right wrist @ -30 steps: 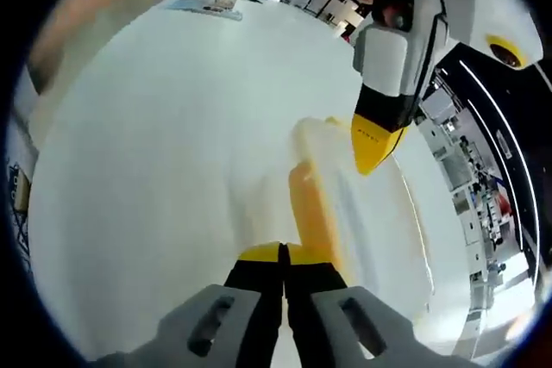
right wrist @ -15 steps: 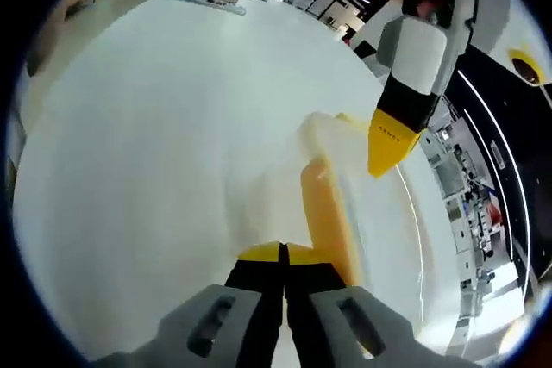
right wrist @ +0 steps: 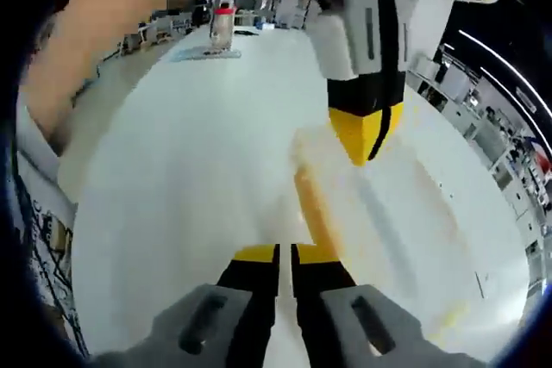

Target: Snap each plastic latch of the storage box into its locked position after aligning the lid with the box until every specified latch is closed and the lid sits flush.

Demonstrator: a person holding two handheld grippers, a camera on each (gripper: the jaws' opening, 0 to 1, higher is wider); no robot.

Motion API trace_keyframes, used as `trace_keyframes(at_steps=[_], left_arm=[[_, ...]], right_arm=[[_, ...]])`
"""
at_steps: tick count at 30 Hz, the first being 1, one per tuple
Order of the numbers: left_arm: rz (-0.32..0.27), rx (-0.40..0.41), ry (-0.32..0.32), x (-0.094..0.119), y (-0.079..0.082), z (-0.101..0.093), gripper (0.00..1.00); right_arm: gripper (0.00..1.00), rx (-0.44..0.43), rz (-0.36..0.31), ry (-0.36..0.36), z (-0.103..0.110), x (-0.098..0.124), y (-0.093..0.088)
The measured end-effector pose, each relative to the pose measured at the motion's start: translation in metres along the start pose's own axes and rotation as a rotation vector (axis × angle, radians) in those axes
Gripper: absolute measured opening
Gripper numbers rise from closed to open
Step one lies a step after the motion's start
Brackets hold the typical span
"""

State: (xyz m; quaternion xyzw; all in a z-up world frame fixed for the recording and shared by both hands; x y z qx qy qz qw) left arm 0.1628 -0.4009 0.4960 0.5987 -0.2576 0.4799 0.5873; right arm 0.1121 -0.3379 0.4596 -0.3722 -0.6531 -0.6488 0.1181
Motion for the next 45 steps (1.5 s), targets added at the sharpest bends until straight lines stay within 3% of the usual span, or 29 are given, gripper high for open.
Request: trace_keyframes(at_steps=[2, 4, 5, 8, 10, 12, 14, 16, 19, 23, 26, 29, 33, 36, 42, 45], left_arm=[[-0.090, -0.005, -0.007, 0.011, 0.012, -0.005, 0.17], [-0.155, -0.030, 0.047, 0.023, 0.021, 0.001, 0.18], [-0.217, -0.039, 0.071, 0.038, 0.028, 0.002, 0.19], [-0.292, -0.061, 0.109, 0.062, 0.033, 0.001, 0.23], [-0.357, -0.072, 0.172, 0.081, 0.034, 0.000, 0.25], [-0.448, -0.031, 0.270, 0.106, 0.030, 0.012, 0.25], [-0.515, -0.011, 0.318, 0.122, 0.021, 0.010, 0.29], [-0.604, 0.009, 0.393, 0.144, 0.007, 0.010, 0.34], [-0.700, 0.003, 0.505, 0.170, -0.018, 0.006, 0.34], [-0.883, 0.084, 0.651, 0.201, -0.052, -0.013, 0.37], [-0.929, 0.120, 0.759, 0.216, -0.081, -0.025, 0.40], [-0.941, 0.195, 0.869, 0.222, -0.119, -0.041, 0.49], [-0.999, 0.298, 0.998, 0.225, -0.158, -0.051, 0.47], [-1.000, 0.358, 1.098, 0.217, -0.183, -0.055, 0.47], [-1.022, 0.415, 1.226, 0.194, -0.212, -0.057, 0.47], [-1.005, 0.445, 1.229, 0.180, -0.222, -0.050, 0.47]], right_arm=[[0.12, 0.010, -0.036, -0.015, -0.003, 0.014, 0.006], [0.14, 0.013, -0.067, -0.029, -0.005, 0.023, 0.011], [0.19, 0.008, -0.112, -0.075, -0.010, 0.035, 0.018], [0.20, 0.003, -0.191, -0.077, -0.008, 0.056, 0.027], [0.21, 0.002, -0.251, -0.115, -0.011, 0.074, 0.032], [0.23, -0.010, -0.318, -0.182, -0.019, 0.093, 0.036], [0.26, -0.002, -0.361, -0.250, -0.027, 0.109, 0.035], [0.29, -0.022, -0.401, -0.367, -0.038, 0.132, 0.027], [0.32, -0.058, -0.466, -0.441, -0.043, 0.156, 0.016], [0.34, -0.076, -0.566, -0.540, -0.041, 0.193, -0.002], [0.34, -0.086, -0.618, -0.627, -0.033, 0.216, -0.016], [0.34, -0.068, -0.627, -0.687, -0.021, 0.230, -0.030], [0.34, -0.065, -0.628, -0.760, -0.008, 0.241, -0.055], [0.34, -0.076, -0.611, -0.831, -0.003, 0.245, -0.080], [0.34, -0.092, -0.670, -0.979, 0.000, 0.255, -0.121], [0.34, -0.071, -0.681, -1.016, -0.002, 0.258, -0.127]])
Point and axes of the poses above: the point that each gripper's makers call its tool centre point, and the gripper's own axes: x roughly backward along the fingers, z roughly to its left, y roughly out of its top, the point moved 4 cm from there along x, roughly backward along the fingers, and after that the axes turned 4 degrees about -z, right-handed, at the moved point
